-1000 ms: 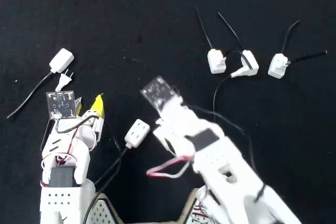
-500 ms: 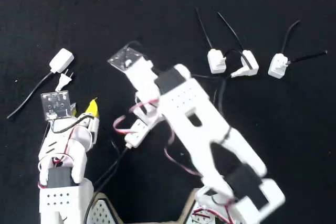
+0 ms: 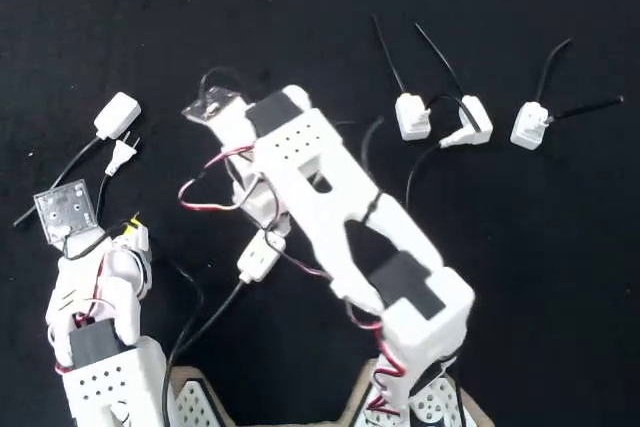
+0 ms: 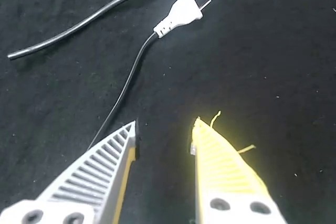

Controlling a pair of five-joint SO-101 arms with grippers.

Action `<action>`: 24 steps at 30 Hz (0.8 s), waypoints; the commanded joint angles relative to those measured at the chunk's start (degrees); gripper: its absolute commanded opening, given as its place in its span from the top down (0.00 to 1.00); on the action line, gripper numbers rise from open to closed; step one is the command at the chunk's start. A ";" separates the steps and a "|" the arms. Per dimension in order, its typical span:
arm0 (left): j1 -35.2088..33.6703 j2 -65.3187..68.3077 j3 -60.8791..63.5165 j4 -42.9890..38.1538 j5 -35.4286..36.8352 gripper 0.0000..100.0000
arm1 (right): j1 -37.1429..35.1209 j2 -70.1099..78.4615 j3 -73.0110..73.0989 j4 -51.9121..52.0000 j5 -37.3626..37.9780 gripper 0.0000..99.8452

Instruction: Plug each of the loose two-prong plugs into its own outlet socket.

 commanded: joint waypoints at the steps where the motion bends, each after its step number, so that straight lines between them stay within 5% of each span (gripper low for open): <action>1: -1.10 -0.53 -3.47 0.18 -0.44 0.82 | -2.64 1.01 -4.79 1.93 0.70 0.99; 24: -1.27 -0.53 -3.56 0.26 -0.53 0.82 | -3.16 9.36 -9.19 1.58 11.96 0.99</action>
